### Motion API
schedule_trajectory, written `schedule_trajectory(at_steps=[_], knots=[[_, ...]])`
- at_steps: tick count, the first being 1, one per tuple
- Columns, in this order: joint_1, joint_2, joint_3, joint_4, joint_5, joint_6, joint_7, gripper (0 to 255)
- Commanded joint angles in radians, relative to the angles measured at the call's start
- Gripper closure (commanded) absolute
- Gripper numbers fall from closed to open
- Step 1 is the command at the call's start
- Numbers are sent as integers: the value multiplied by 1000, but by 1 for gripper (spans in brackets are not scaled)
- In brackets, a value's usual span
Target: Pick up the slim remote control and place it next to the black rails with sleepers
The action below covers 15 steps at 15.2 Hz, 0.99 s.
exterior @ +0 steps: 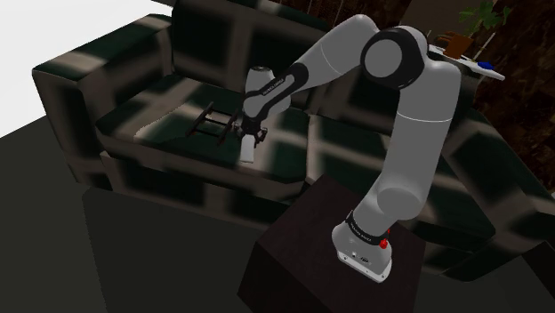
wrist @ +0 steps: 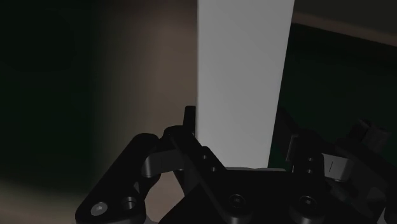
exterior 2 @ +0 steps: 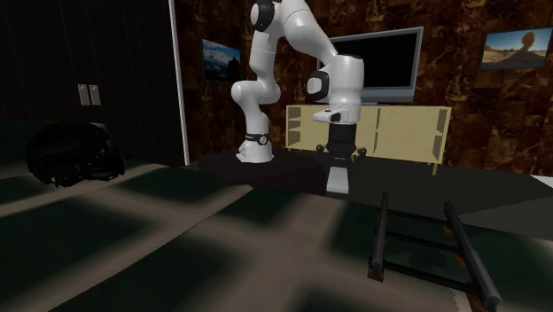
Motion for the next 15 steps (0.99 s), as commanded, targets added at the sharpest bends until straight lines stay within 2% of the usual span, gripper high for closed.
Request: schedule_trajectory(at_steps=[1, 8, 15], knots=[[-1, 23, 2, 0, 3, 23, -1, 255], [-5, 98, 8, 6, 12, 93, -6, 255], [-5, 98, 8, 6, 12, 93, -6, 255]])
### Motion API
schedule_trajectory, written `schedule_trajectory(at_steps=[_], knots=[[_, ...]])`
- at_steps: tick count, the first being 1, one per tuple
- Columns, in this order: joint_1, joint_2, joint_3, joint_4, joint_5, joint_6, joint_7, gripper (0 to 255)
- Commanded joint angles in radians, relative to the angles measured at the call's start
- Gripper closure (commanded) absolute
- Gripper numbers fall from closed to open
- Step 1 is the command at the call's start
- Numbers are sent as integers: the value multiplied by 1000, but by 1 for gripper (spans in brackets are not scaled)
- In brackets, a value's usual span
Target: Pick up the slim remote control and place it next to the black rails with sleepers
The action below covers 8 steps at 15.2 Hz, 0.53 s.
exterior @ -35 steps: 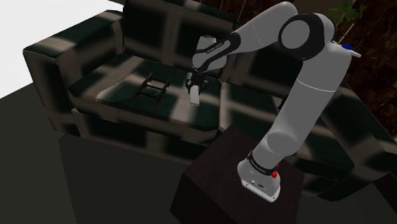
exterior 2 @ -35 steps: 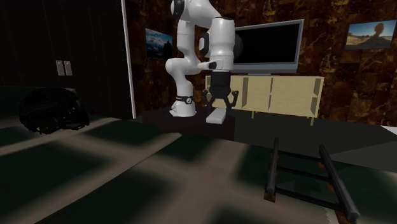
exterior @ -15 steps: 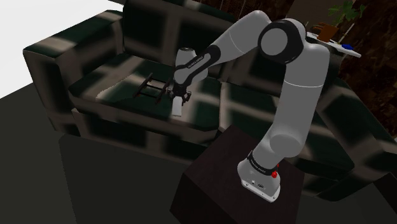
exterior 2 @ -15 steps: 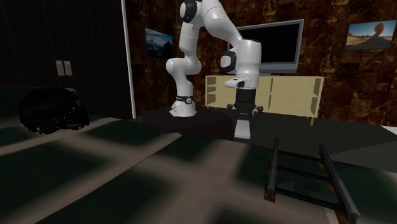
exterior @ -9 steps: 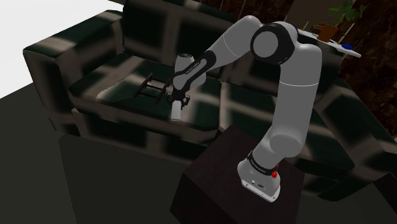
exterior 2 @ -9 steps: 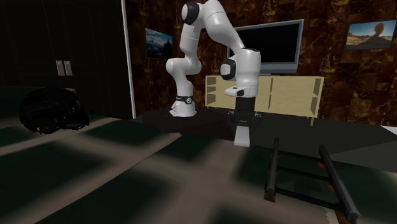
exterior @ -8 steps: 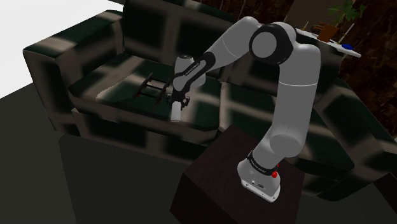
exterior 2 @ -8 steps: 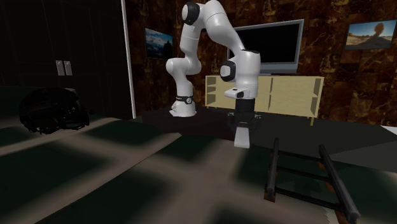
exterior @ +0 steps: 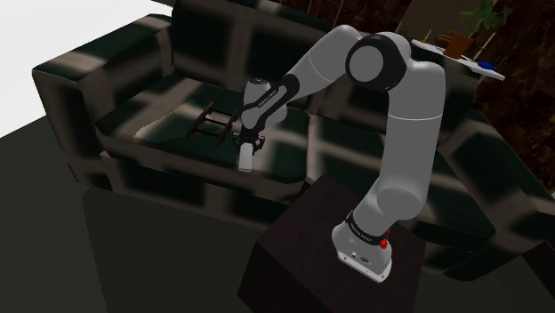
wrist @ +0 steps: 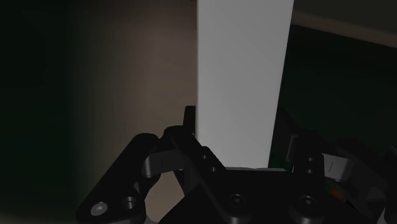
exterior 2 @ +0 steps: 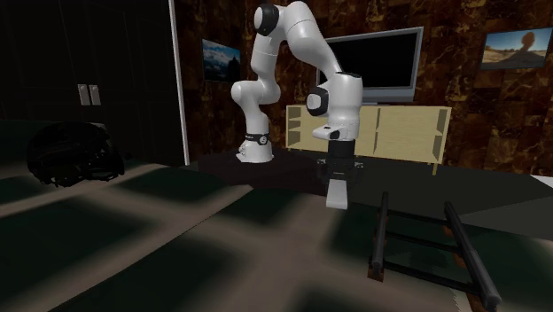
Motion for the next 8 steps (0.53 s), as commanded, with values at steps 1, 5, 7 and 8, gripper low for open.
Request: schedule_trajectory(at_steps=[1, 5, 7, 8], knots=[[0, 0, 0, 0, 0, 0, 0, 255], [0, 0, 0, 0, 0, 0, 0, 0], [0, 0, 0, 0, 0, 0, 0, 0], [2, -30, -3, -3, -3, -26, 2, 0]])
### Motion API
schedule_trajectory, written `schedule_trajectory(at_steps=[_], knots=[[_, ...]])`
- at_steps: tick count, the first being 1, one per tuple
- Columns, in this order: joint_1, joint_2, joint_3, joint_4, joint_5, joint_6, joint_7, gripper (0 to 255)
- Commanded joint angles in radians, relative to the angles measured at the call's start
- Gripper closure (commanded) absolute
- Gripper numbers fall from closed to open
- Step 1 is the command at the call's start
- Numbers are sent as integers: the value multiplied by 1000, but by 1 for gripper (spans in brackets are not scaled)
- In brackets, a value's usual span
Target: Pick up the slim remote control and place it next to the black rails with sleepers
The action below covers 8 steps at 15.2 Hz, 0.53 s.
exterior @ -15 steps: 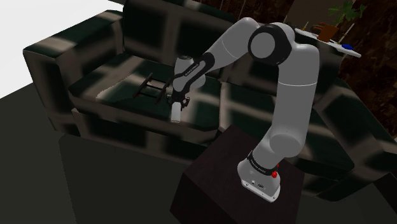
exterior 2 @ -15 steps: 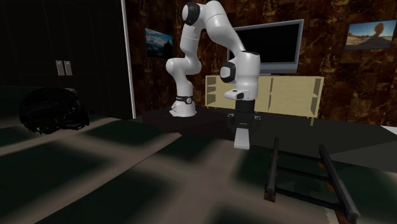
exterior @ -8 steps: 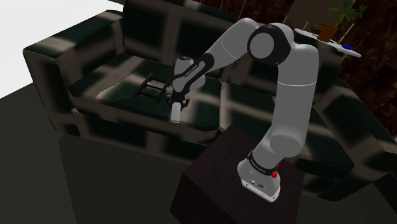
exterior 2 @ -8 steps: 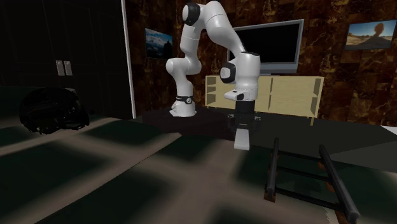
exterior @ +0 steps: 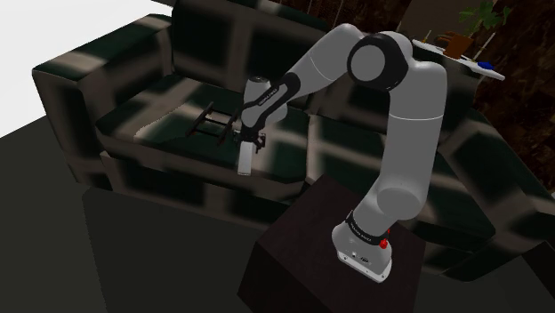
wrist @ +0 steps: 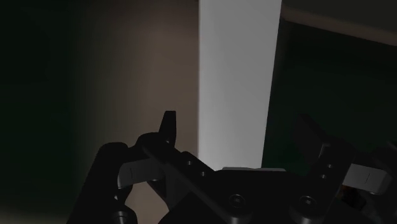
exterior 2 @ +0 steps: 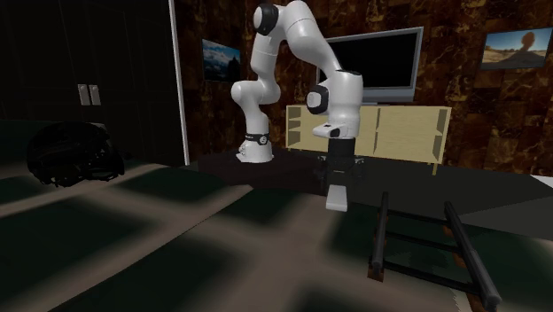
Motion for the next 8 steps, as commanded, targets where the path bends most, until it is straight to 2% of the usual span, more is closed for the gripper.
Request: schedule_trajectory(at_steps=[1, 3, 8], knots=[[5, -48, -4, -7, -5, -41, 5, 0], [9, -97, -7, -7, -11, -90, 9, 0], [9, -97, -7, -7, -11, -90, 9, 0]])
